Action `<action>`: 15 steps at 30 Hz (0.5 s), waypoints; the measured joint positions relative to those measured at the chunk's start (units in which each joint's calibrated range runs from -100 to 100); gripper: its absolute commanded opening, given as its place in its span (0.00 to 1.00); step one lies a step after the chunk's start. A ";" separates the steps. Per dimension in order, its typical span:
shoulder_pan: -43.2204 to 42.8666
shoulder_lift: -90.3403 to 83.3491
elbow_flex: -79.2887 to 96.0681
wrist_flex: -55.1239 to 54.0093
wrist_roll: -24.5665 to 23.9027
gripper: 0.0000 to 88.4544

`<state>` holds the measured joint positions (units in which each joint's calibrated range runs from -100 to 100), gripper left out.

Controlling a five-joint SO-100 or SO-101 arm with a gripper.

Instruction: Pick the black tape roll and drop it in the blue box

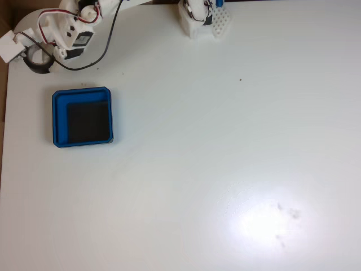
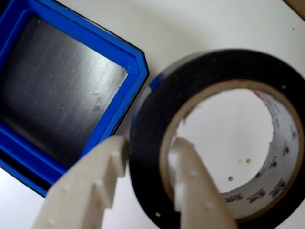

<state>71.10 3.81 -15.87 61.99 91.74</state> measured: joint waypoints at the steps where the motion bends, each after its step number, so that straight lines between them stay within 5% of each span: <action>1: -1.78 -1.52 0.00 1.23 0.00 0.02; 15: -14.65 -8.55 0.00 9.28 0.00 0.02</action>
<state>56.46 -4.74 -15.87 71.26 91.74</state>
